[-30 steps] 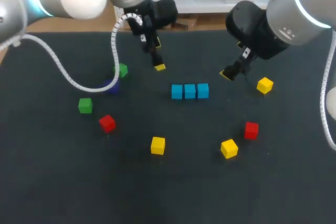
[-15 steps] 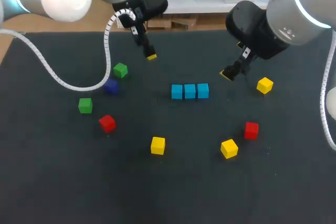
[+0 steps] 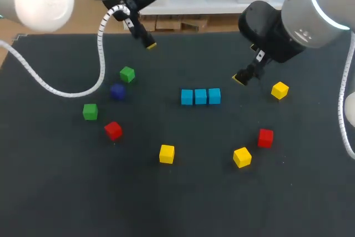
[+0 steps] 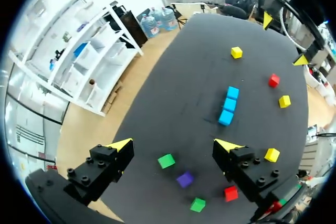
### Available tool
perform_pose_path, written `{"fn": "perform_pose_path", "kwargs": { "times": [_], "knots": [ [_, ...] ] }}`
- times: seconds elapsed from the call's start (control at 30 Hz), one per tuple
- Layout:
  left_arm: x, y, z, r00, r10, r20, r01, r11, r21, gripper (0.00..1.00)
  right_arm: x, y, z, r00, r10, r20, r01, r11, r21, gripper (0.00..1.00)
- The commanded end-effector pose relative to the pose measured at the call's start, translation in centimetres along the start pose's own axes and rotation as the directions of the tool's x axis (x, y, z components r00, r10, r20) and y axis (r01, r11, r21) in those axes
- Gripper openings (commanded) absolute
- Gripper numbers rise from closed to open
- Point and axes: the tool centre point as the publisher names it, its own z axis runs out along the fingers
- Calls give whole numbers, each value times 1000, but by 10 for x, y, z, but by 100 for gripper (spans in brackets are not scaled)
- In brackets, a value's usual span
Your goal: Place the blue cubes, place green cubes on the blue cubes, place the yellow cubes on the green cubes, then place the red cubes on the yellow cubes, and place purple cube on the red cubes.
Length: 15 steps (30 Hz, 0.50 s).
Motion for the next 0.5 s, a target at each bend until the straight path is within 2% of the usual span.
{"fn": "perform_pose_path", "kwargs": {
  "times": [0.03,0.2,0.5],
  "knots": [
    [10,2,-13,1000,-12,11,12,999,-51,100,1,1,0,1000,1,1,-1,1000,5,100],
    [25,18,-18,998,-56,11,56,995,-88,100,1,1,0,1000,1,1,-1,1000,5,100],
    [50,34,-26,992,-129,18,130,982,-134,100,1,1,0,1000,1,1,-1,1000,5,100]
  ]
}}
